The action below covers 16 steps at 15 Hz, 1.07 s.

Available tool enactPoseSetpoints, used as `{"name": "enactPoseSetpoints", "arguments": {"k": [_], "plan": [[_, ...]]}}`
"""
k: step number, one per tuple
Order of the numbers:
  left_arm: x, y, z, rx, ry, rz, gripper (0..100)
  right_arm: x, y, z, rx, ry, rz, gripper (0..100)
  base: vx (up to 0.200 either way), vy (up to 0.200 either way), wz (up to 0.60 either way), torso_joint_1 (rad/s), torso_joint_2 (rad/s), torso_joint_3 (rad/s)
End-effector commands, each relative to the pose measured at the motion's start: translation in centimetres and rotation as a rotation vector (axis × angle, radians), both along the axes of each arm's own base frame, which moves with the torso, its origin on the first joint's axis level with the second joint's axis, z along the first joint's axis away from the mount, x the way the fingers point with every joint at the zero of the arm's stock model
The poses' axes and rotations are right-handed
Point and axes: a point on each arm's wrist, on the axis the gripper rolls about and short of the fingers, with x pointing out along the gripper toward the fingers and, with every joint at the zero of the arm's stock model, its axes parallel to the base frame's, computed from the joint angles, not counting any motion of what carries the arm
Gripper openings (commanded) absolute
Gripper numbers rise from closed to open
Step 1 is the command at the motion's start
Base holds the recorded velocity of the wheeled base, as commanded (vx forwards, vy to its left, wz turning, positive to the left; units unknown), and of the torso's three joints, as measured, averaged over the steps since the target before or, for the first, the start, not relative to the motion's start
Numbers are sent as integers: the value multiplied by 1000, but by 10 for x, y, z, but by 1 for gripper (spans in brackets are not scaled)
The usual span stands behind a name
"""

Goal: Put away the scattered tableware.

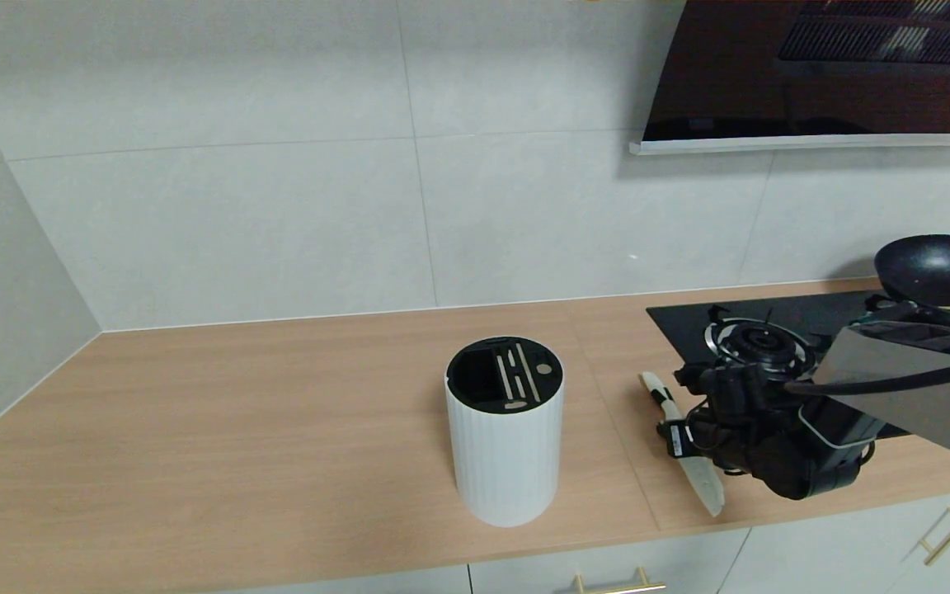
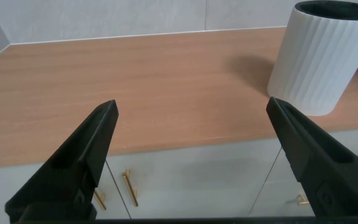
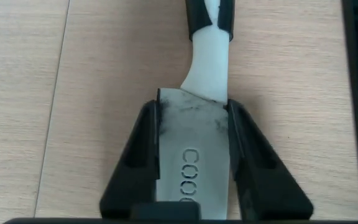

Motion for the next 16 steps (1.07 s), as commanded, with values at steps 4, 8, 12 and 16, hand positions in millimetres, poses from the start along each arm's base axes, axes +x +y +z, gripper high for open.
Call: {"name": "enactPoseSetpoints", "arguments": {"k": [4,8,12,16], "plan": [[0,0,0,0,1,0,100,0,0,7,3,-14,-5,0,0,0,0,0,0,0],[0,0,0,0,1,0,100,-13,7,58,59,-105,-8,0,0,0,0,0,0,0],[0,0,0,0,1,0,100,-49,10,126,122,-235,24,0,0,0,0,0,0,0],[0,0,0,1,1,0,100,-94,17,182,183,-358,121,0,0,0,0,0,0,0]]}}
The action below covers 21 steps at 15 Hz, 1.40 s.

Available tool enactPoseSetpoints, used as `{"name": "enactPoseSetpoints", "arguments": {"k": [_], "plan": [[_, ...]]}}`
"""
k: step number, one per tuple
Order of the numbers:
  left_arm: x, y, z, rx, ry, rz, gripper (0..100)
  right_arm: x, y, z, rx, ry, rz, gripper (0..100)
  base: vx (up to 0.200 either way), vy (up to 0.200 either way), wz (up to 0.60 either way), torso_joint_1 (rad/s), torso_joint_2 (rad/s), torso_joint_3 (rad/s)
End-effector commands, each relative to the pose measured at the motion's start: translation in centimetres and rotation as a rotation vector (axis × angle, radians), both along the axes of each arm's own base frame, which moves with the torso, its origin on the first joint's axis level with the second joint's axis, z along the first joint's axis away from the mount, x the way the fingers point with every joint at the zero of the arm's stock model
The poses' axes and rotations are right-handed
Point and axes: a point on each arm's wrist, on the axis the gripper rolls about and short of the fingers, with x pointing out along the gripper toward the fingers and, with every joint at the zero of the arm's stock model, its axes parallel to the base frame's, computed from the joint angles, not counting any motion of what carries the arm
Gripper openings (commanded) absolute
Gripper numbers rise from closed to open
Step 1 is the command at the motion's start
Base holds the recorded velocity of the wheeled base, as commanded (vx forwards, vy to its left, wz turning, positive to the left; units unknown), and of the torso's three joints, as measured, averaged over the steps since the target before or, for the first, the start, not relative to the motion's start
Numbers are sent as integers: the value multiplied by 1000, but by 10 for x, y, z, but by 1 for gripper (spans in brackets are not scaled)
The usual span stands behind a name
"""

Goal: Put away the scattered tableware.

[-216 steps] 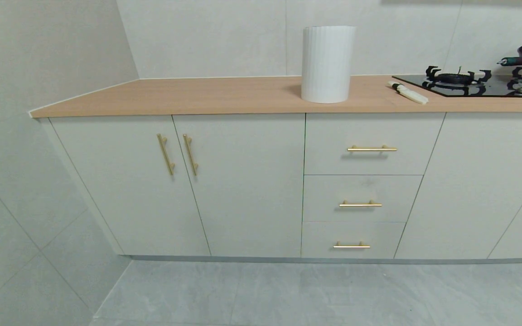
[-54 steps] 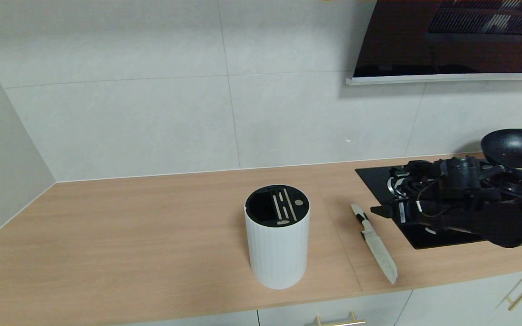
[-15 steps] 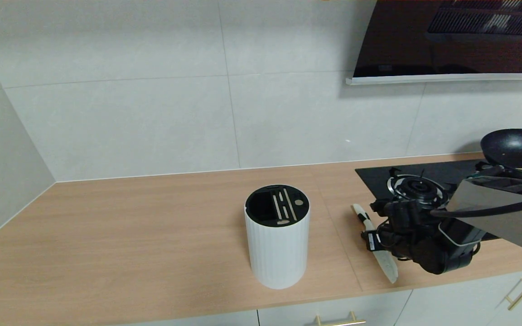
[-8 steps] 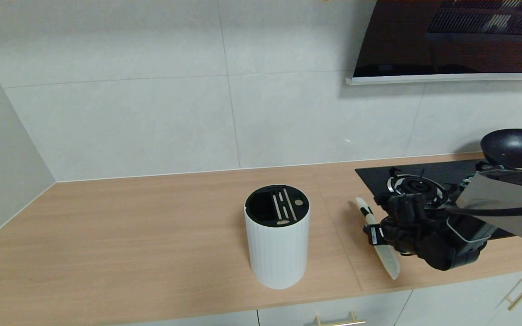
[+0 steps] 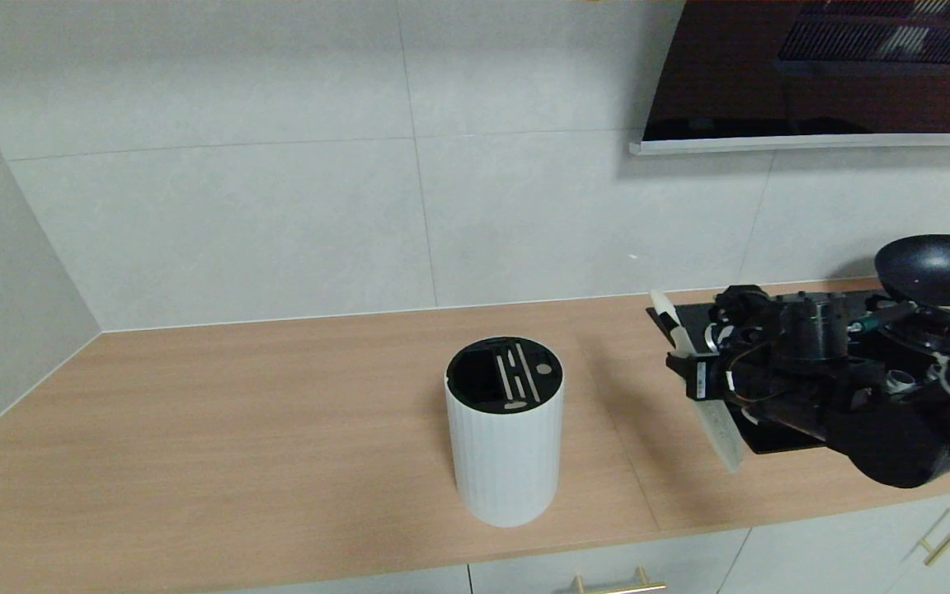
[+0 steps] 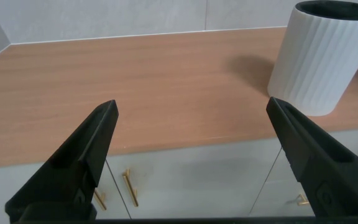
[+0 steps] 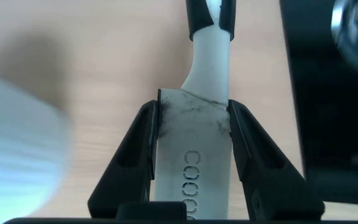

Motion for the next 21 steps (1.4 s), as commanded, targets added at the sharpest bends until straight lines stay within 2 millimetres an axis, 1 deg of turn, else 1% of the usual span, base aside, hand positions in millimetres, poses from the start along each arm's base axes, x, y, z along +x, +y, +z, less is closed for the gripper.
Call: {"name": "enactPoseSetpoints", "arguments": {"k": [1,4,6,9,10,11,12,13,14,15,16,17,18,20,21], "plan": [[0,0,0,2,-1,-1,100,-42,8,52,50,-133,78,0,0,0,0,0,0,0],[0,0,0,4,0,-1,100,-70,20,71,59,-145,148,0,0,0,0,0,0,0],[0,0,0,11,0,-3,100,-78,23,76,60,-141,171,0,0,0,0,0,0,0],[0,0,1,30,-6,-3,100,-82,29,76,61,-144,190,0,0,0,0,0,0,0],[-5,-1,21,39,-103,-25,100,-85,30,80,65,-154,198,0,0,0,0,0,0,0],[-9,-1,41,42,-118,-83,100,-85,30,83,70,-165,199,0,0,0,0,0,0,0],[-7,-3,71,43,-90,-156,100,-83,31,88,78,-184,205,0,0,0,0,0,0,0],[2,-4,98,42,-61,-221,100,-79,33,94,86,-203,205,0,0,0,0,0,0,0],[10,-5,112,40,-36,-264,100,-76,35,99,93,-217,208,0,0,0,0,0,0,0],[40,-8,145,29,37,-388,100,-68,45,107,100,-233,224,0,0,0,0,0,0,0],[59,-10,158,20,78,-444,100,-66,53,111,102,-234,240,0,0,0,0,0,0,0],[77,-12,169,12,109,-490,100,-64,59,113,103,-231,256,0,0,0,0,0,0,0],[113,-18,184,-14,179,-557,100,-68,76,119,112,-243,299,0,0,0,0,0,0,0],[153,-37,187,-127,251,-651,100,-83,95,118,116,-238,352,0,0,0,0,0,0,0],[167,-50,186,-201,262,-708,100,-89,102,116,110,-236,349,0,0,0,0,0,0,0]]}}
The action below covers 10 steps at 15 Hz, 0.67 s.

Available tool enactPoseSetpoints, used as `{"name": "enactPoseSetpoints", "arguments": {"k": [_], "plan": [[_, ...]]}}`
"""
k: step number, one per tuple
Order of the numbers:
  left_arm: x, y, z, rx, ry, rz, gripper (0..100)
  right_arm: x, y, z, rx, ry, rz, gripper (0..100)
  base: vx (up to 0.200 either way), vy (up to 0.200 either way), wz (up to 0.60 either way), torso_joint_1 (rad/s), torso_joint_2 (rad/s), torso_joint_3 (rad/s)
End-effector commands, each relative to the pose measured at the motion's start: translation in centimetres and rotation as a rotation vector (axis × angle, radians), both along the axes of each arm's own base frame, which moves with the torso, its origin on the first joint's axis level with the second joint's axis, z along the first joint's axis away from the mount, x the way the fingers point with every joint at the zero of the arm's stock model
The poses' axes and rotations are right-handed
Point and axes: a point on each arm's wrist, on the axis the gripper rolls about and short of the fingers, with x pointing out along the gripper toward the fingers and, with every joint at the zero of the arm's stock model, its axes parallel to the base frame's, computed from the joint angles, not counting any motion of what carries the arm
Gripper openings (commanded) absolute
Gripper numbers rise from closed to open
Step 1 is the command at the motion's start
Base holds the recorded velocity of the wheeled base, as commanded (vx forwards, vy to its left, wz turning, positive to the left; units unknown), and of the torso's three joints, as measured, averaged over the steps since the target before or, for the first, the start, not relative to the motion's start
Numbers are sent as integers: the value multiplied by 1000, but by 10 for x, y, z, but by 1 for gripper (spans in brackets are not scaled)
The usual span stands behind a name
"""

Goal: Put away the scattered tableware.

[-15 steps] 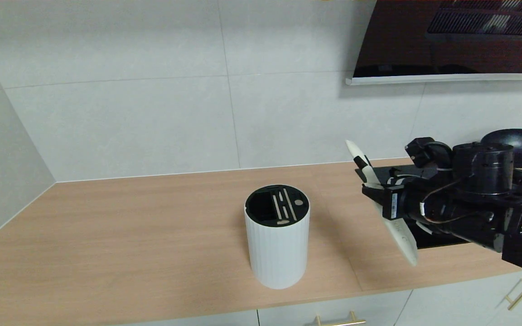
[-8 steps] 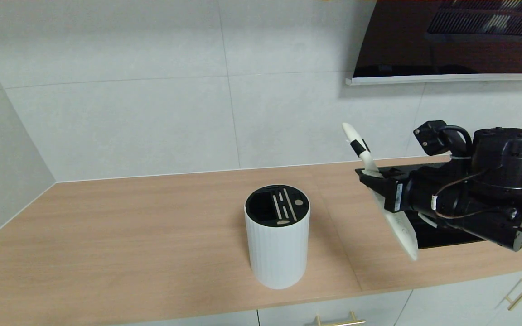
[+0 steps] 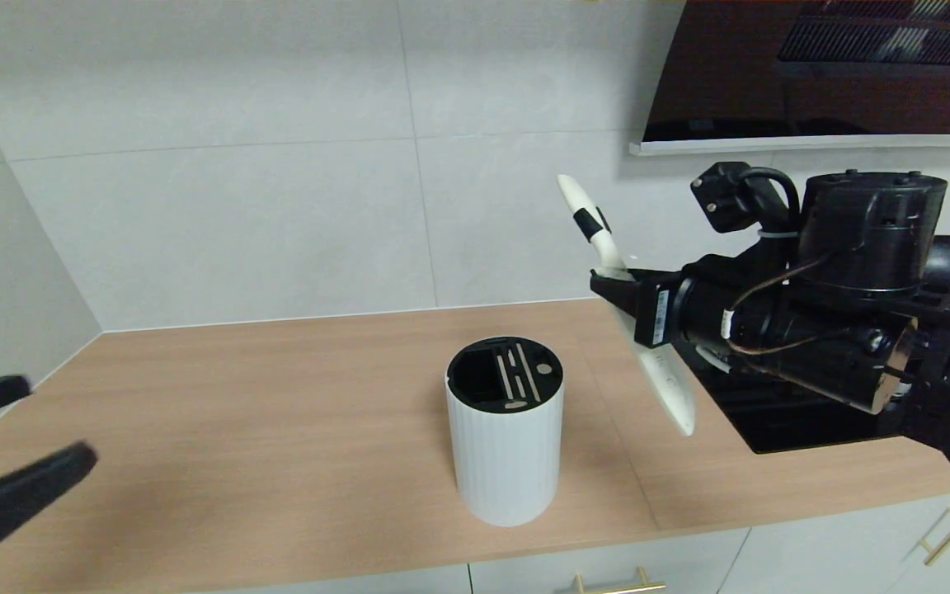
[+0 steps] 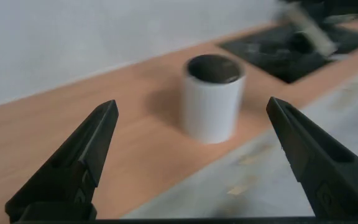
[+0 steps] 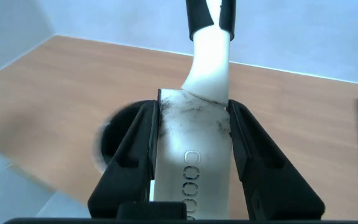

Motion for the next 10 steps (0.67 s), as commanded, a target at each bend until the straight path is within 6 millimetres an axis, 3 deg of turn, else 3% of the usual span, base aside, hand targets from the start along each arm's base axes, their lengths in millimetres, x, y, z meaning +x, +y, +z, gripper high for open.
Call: {"name": "enactPoseSetpoints", "arguments": {"k": [1,2,5,10], "plan": [[83,-42,6,-131,194,-206,100,-10,18,-5,-12,9,27,0,0,0,0,0,0,0],[99,-61,0,-211,223,-240,100,-14,23,-7,-20,12,18,0,0,0,0,0,0,0],[129,-91,-25,-314,248,-225,100,-20,25,-6,-14,5,25,0,0,0,0,0,0,0],[152,-140,-44,-463,413,-241,100,-38,43,-9,-8,-5,51,0,0,0,0,0,0,0]]}}
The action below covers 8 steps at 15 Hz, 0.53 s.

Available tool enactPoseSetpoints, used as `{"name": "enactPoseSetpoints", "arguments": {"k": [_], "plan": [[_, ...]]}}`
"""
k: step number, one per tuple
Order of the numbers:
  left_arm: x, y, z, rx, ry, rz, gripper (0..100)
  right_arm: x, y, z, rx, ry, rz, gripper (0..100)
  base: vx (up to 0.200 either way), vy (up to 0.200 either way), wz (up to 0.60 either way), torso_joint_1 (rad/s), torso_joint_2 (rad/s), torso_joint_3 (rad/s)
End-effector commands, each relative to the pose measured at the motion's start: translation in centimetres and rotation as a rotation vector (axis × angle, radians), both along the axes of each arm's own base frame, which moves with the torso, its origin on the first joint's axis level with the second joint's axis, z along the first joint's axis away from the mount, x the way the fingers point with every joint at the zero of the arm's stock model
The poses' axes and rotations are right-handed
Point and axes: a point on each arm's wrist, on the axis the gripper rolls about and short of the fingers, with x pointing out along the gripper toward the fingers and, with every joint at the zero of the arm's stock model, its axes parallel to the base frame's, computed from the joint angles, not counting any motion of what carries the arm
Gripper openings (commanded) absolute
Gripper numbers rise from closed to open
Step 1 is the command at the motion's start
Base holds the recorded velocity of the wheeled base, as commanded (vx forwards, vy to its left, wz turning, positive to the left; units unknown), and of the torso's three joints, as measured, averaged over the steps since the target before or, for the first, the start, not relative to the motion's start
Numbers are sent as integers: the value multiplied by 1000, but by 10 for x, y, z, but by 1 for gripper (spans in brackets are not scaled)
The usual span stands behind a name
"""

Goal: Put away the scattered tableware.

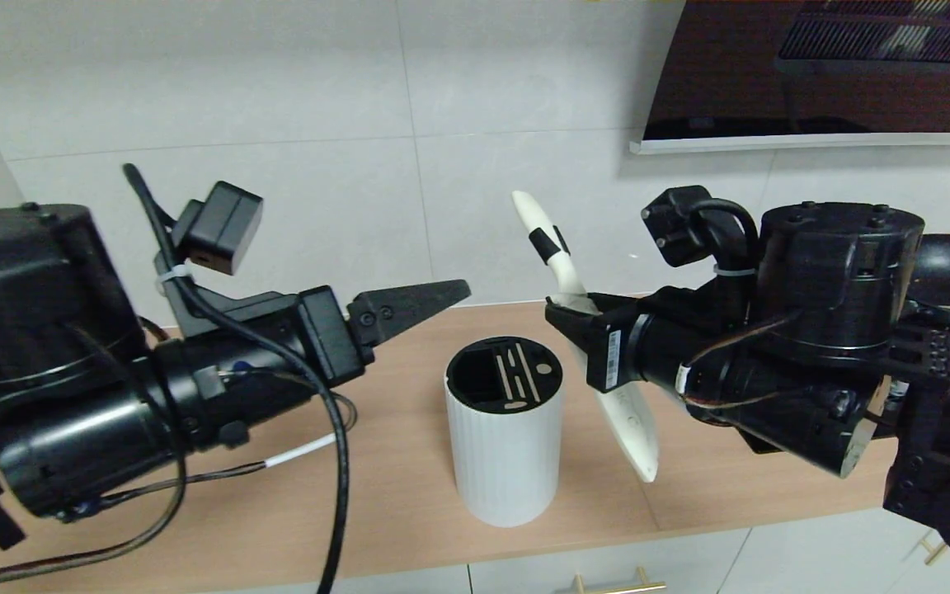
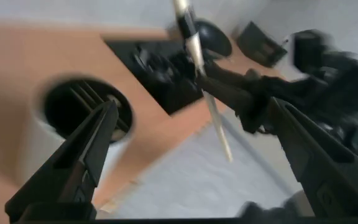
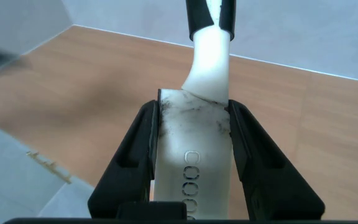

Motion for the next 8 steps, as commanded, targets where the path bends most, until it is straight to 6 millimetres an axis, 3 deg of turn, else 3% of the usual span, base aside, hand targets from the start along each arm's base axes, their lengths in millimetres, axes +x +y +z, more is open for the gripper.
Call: {"name": "enactPoseSetpoints", "arguments": {"k": [1,4,8], "plan": [[16,-27,-22,-12,73,-24,100,-10,13,-5,-8,10,42,0,0,0,0,0,0,0],[17,-33,-23,-35,48,-33,100,-20,30,-14,-22,28,94,0,0,0,0,0,0,0],[15,-37,-20,-44,27,-1,100,-29,37,-18,-21,40,125,0,0,0,0,0,0,0]]}}
